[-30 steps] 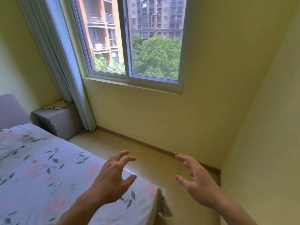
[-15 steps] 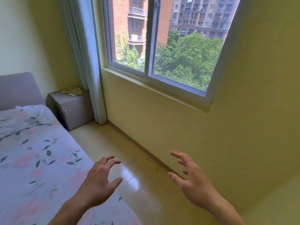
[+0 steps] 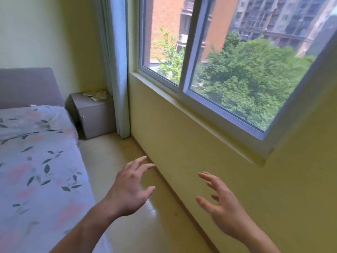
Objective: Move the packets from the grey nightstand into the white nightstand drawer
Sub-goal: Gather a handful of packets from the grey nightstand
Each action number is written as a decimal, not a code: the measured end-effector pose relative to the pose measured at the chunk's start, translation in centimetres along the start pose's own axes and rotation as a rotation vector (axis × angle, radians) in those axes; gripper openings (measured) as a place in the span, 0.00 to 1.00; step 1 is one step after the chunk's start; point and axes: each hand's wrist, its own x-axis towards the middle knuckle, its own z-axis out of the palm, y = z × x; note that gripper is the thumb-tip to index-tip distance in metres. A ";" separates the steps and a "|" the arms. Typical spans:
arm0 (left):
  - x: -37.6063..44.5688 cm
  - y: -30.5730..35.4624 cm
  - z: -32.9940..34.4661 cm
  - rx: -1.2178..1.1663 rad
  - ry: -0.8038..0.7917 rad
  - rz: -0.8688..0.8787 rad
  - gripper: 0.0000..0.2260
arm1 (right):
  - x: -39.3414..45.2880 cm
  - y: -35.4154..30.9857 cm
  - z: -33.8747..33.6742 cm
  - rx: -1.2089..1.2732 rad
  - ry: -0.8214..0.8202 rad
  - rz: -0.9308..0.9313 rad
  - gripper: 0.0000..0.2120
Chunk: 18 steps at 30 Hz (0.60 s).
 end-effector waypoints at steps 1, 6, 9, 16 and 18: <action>1.5 0.0 0.2 0.005 0.009 -0.021 0.28 | 1.9 0.6 -0.5 -0.004 -0.017 -0.021 0.28; 8.2 -0.2 1.0 0.017 0.052 -0.182 0.31 | 12.2 3.2 -4.3 -0.058 -0.089 -0.095 0.29; 11.2 0.0 0.7 0.031 0.104 -0.263 0.32 | 18.5 3.5 -5.8 -0.072 -0.164 -0.163 0.31; 13.3 -2.3 -2.1 0.065 0.223 -0.497 0.33 | 31.7 0.0 -1.1 -0.055 -0.395 -0.360 0.34; 14.3 -3.7 -3.3 0.051 0.258 -0.560 0.33 | 35.0 -2.1 1.3 -0.039 -0.448 -0.434 0.34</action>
